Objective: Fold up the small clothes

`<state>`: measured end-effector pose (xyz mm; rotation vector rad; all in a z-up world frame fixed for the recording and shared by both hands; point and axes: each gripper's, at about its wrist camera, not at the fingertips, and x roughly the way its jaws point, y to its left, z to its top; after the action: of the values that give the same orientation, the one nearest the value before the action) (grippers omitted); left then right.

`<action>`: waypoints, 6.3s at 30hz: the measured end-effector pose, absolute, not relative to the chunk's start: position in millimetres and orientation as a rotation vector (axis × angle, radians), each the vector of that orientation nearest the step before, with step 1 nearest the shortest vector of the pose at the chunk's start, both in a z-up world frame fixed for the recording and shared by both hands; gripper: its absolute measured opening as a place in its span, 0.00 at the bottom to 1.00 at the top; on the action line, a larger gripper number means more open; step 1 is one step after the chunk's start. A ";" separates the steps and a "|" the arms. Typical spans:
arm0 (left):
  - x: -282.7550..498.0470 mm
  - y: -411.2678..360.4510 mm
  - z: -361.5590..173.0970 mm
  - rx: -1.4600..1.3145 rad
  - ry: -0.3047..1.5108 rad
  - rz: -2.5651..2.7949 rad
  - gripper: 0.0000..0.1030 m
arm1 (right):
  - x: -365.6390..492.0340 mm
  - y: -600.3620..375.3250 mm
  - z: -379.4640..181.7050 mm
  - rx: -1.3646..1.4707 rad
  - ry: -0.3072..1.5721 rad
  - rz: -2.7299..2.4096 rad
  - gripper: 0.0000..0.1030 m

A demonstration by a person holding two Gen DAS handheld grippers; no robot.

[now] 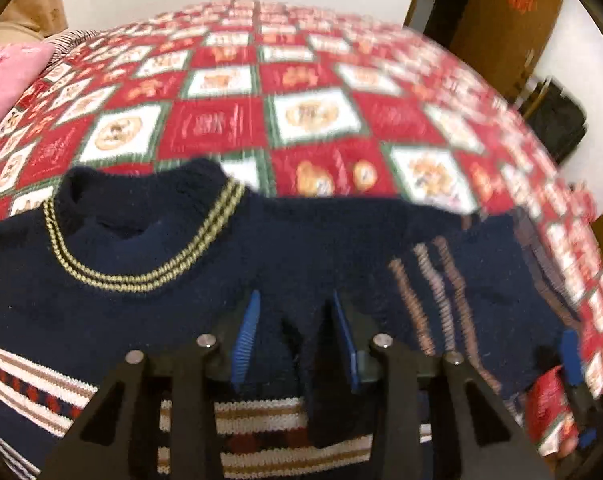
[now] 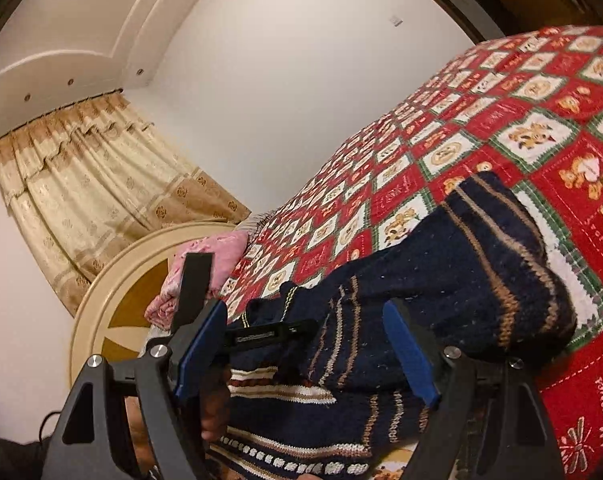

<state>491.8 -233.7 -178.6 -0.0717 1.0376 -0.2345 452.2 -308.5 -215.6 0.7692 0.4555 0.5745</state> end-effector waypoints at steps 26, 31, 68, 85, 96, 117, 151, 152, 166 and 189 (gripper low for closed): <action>461.6 -210.5 -118.3 -0.090 0.960 -0.376 0.10 | 431.8 -308.4 -205.5 0.587 0.387 0.276 0.79; 459.3 -171.8 -107.8 -0.090 0.938 -0.333 0.10 | 427.1 -306.2 -203.2 0.565 0.370 0.241 0.79; 482.2 -34.5 -156.2 -0.118 1.009 -0.108 0.10 | 433.9 -287.9 -204.2 0.512 0.415 0.259 0.79; 498.4 -22.2 -191.7 -0.117 1.084 -0.071 0.11 | 451.1 -158.2 -223.7 -0.156 0.906 0.293 0.79; 468.1 -1.6 -163.4 -0.104 0.952 -0.103 0.41 | 426.7 -159.2 -187.0 -0.162 0.839 0.261 0.79; 386.4 19.8 -173.3 -0.061 0.994 -0.169 0.52 | 435.5 -88.4 -176.9 -0.222 0.834 0.420 0.70; 343.4 362.4 -197.5 -0.312 0.907 0.609 0.52 | 378.8 26.5 -181.6 -0.187 0.664 0.567 0.58; 344.9 371.7 -199.5 -0.309 0.910 0.620 0.51 | 374.1 31.4 -185.3 -0.215 0.649 0.563 0.58; 390.0 359.3 -196.8 0.046 0.888 0.563 0.14 | 368.6 54.0 -206.0 -0.347 0.676 0.546 0.58; 382.5 252.6 -58.6 0.081 0.488 0.477 0.13 | 363.4 31.4 -188.5 -0.218 0.618 0.546 0.58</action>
<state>382.5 252.6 -58.6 0.0811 0.4883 0.4774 363.4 31.4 -188.5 -0.2178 0.6184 0.5456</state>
